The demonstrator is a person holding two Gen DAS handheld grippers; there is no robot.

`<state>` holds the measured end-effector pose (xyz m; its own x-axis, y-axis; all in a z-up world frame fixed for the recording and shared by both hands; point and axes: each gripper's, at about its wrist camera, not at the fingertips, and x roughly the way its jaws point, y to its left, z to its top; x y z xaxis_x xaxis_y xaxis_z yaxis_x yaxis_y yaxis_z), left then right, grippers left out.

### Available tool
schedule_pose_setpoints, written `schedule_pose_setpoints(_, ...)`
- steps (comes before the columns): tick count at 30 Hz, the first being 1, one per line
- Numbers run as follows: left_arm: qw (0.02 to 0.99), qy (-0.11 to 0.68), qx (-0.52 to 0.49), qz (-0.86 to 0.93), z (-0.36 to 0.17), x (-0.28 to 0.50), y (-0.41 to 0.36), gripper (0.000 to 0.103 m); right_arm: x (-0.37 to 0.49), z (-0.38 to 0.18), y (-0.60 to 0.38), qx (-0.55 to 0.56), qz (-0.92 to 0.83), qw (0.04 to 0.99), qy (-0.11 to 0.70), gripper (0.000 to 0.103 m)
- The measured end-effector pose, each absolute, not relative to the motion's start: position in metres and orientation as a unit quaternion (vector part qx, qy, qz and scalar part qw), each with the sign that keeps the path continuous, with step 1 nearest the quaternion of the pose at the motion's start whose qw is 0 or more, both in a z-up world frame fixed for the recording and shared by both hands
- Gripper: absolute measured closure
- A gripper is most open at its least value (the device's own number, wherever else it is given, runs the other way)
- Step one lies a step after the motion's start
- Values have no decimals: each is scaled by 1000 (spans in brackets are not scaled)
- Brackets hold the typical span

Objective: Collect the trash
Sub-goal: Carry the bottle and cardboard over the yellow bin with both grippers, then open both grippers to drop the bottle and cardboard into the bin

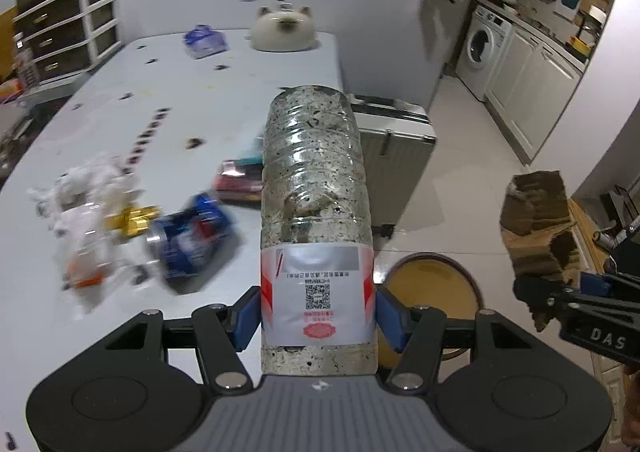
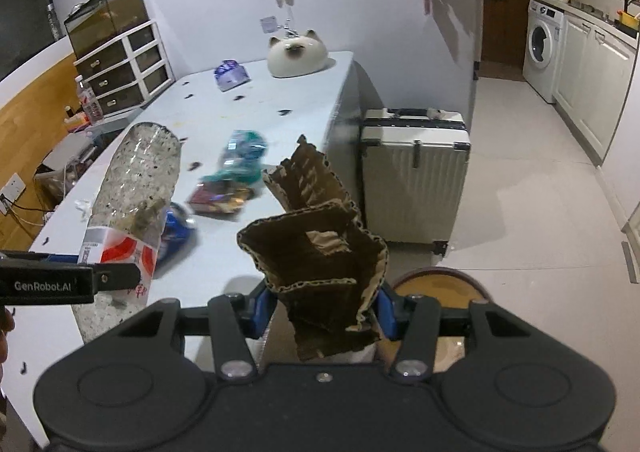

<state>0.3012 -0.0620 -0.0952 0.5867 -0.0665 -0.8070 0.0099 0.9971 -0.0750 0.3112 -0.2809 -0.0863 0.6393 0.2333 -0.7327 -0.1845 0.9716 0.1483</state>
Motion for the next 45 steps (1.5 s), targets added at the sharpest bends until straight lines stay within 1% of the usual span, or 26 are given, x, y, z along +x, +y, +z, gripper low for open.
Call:
schedule_pose_setpoints(10, 878, 474, -22, -68, -115, 345, -166, 42, 346, -120, -381, 51, 77, 893, 440, 51)
schedule_pose_setpoints(16, 839, 532, -32, -111, -154, 379, -206, 42, 362, -149, -424, 68, 36, 880, 468, 51)
schedule_pose_setpoints(23, 772, 616, -40, -153, -217, 412, -244, 42, 373, -192, -454, 90, 5, 858, 506, 51)
schedule_pose_setpoints(30, 698, 696, -75, -150, -301, 445, -252, 42, 393, -246, -459, 107, 6, 826, 554, 51)
schedule_pose_setpoints(34, 661, 731, -90, -141, -346, 471, -252, 42, 411, -272, -457, 108, 10, 812, 573, 50)
schedule_pose_setpoints(40, 638, 757, -95, -104, -406, 508, -256, 41, 438, -306, -453, 98, 16, 797, 596, 50)
schedule_pose_setpoints(43, 640, 757, -93, -92, -420, 521, -258, 37, 448, -321, -452, 97, 18, 792, 603, 50)
schedule_pose_setpoints(45, 648, 751, -88, -89, -422, 527, -257, 17, 454, -332, -453, 104, 19, 786, 609, 50)
